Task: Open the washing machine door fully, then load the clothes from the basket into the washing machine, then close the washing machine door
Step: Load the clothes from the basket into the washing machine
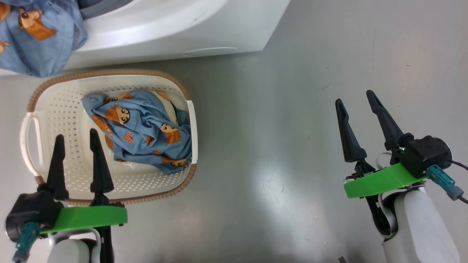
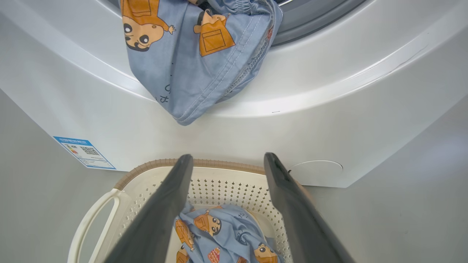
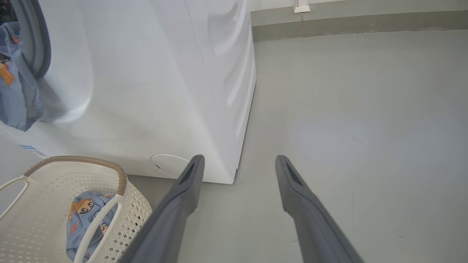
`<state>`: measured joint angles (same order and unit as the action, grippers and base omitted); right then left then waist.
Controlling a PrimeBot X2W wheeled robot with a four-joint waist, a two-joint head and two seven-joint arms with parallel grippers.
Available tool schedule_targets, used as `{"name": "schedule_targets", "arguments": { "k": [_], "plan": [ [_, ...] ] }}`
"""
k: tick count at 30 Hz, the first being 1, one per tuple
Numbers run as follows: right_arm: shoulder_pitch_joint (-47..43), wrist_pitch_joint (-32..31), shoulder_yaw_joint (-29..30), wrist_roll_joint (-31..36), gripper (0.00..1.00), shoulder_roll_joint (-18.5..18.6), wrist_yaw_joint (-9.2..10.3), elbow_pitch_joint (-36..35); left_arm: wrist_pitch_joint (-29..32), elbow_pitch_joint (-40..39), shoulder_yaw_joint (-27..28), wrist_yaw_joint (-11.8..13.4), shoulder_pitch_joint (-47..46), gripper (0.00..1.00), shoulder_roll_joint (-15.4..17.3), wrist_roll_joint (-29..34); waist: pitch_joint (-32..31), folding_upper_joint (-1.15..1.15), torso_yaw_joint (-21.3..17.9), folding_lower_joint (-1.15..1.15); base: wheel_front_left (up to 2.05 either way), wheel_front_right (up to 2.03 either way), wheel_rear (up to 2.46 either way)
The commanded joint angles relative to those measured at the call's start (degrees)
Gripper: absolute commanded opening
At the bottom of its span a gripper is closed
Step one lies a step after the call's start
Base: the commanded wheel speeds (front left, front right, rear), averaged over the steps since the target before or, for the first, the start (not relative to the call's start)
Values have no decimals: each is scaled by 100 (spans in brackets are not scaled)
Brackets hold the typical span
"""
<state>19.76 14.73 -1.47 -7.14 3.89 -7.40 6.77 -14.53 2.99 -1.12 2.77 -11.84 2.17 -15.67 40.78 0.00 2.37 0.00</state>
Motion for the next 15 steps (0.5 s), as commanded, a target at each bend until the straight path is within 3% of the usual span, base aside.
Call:
{"name": "schedule_targets", "arguments": {
  "k": [1, 15],
  "plan": [
    [-228, 27, -158, 20, 100, -25, -9, -113, -47, -61, 195, -30, 188, 100, 102, 97, -3, 0, 5, 0, 0, 0, 0],
    [-212, 27, -154, 7, 100, -21, -9, -88, -47, 277, 271, -99, 281, 100, 102, 585, -47, 0, -18, 0, 0, 0, 0]
  ]
}}
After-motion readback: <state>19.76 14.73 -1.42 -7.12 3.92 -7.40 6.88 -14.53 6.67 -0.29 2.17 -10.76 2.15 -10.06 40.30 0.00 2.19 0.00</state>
